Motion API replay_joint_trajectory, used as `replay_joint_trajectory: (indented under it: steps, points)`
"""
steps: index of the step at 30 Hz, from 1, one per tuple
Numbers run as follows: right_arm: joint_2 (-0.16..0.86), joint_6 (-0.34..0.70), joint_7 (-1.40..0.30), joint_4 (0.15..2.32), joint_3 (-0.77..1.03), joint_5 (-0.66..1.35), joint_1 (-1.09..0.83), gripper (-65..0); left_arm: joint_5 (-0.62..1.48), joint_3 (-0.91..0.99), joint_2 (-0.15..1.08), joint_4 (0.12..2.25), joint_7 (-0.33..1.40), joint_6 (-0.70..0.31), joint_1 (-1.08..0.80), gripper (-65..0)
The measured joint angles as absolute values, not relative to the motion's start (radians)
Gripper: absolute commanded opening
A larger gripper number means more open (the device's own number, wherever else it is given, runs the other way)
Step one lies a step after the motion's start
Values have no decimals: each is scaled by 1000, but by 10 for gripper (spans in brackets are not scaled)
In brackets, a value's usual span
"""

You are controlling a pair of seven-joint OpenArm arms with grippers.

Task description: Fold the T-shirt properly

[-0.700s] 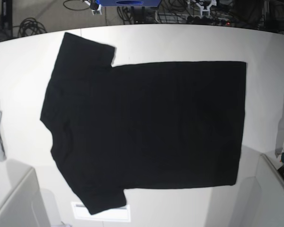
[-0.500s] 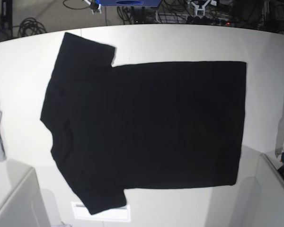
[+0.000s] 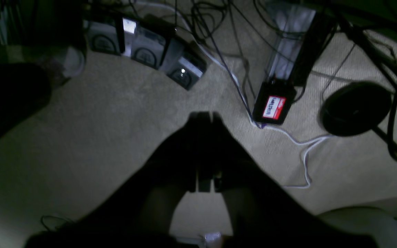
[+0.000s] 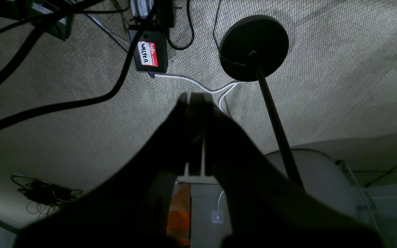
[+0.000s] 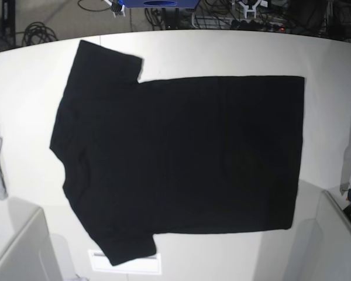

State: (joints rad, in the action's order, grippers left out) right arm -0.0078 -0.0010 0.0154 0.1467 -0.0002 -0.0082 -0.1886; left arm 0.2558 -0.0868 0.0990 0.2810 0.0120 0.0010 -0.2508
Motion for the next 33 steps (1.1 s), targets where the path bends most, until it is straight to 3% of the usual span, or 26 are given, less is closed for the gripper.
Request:
replay_joint_trajectory:
  steps: [11, 15, 21, 25, 33]
  points:
    - [-8, -1, 18, 150, 0, -8, -194, -650, 251, -89, 100, 354, 20, 1, -300, -650]
    - [-6, -1, -13, 242, 1, -7, -266, -650, 245, -93, 139, 400, 17, 0, -347, -650]
    - [-6, -4, -220, 655, 5, -6, -506, -650, 255, -75, 241, 794, 32, 9, -651, -650]
    - [-21, 0, -337, 988, 141, -1, -667, -650, 257, -60, 280, 978, 25, -7, -788, -650]
    - [-67, -1, -426, 1486, 389, -1, -861, -650, 257, 270, 270, 1312, 37, 3, -1040, -650]
